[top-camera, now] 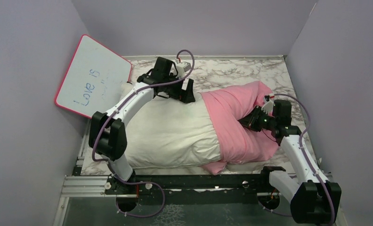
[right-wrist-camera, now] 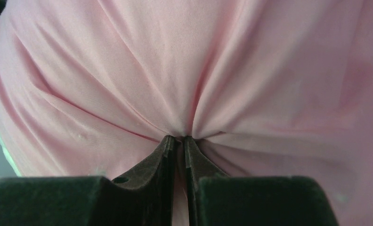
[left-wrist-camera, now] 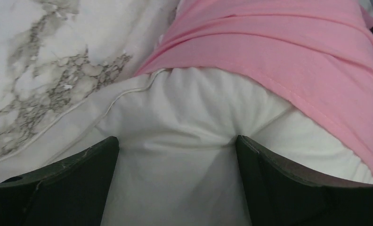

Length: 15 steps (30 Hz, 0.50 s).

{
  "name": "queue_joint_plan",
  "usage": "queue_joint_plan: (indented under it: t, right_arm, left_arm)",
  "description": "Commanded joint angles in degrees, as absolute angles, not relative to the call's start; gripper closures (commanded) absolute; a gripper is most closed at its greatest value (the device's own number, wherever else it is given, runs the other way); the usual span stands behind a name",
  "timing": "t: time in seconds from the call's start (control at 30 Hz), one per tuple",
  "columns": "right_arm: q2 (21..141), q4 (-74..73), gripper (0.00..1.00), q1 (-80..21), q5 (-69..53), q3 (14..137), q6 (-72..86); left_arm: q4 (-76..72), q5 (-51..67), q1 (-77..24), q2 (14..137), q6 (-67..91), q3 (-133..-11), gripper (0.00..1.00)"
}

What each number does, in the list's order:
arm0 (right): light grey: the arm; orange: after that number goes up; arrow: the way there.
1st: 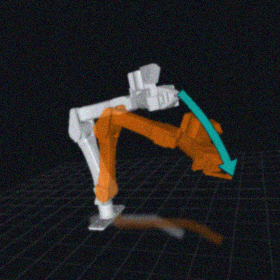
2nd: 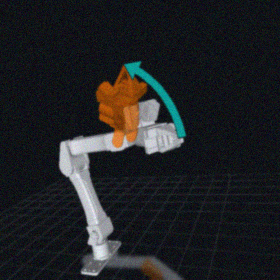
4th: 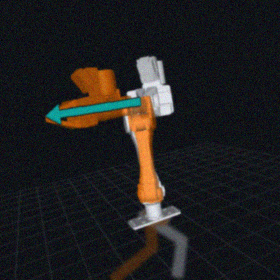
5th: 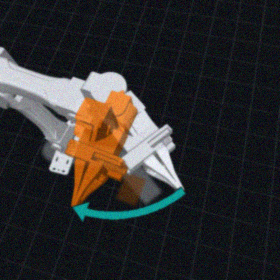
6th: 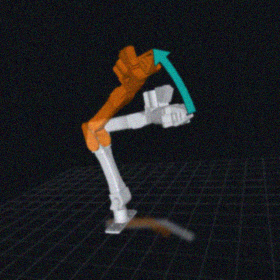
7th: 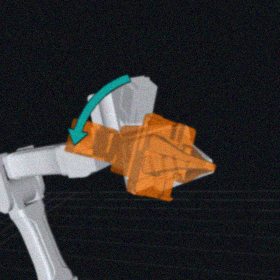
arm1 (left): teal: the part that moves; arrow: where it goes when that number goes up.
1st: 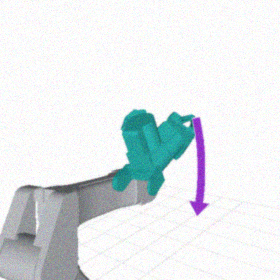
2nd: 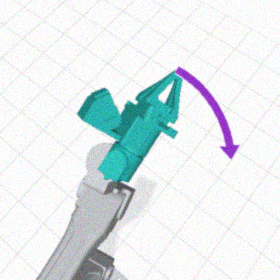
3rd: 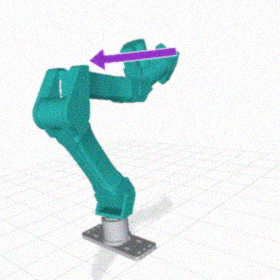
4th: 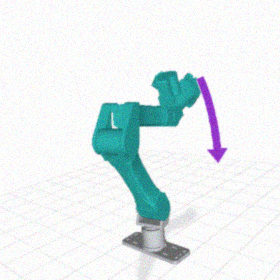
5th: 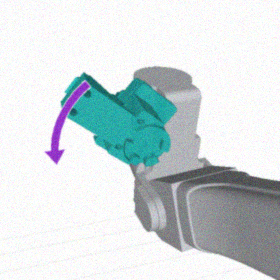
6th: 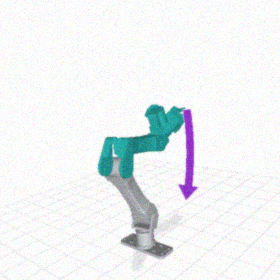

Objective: Remove the pillowcase from the pillow
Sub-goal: Remove the pillow from the pillowcase.

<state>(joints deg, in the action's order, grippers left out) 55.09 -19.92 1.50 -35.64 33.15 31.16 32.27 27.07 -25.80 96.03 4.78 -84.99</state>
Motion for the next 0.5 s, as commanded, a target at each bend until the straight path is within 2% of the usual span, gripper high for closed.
queue_joint_plan:
  t: [0.0,0.13,0.27,0.37,0.4,0.47]
  right_arm:
    - [55.09,-32.20,0.83,0.88,-33.32,34.10,28.45]
    - [54.50,-36.08,0.79,0.93,-28.09,41.17,28.42]
    - [54.85,-38.60,0.74,0.95,-22.07,48.11,28.13]
    - [55.90,-40.21,0.69,0.97,-17.13,54.00,27.79]
    - [56.32,-40.72,0.61,0.97,-15.32,56.07,27.48]
    - [57.37,-41.08,0.57,0.97,-11.23,59.86,27.03]
  left_arm:
    - [33.46,50.95,-25.49,96.67,-1.69,-80.64,0.13]
    - [33.54,57.22,-25.49,92.89,-3.60,-75.98,0.47]
    - [33.49,54.39,-25.49,87.04,-3.89,-71.76,0.99]
    - [33.49,52.47,-25.49,82.86,-2.97,-68.46,1.00]
    - [33.49,51.86,-25.49,81.36,-2.60,-67.38,1.00]
    - [33.49,49.98,-25.49,78.63,-1.67,-65.69,1.00]
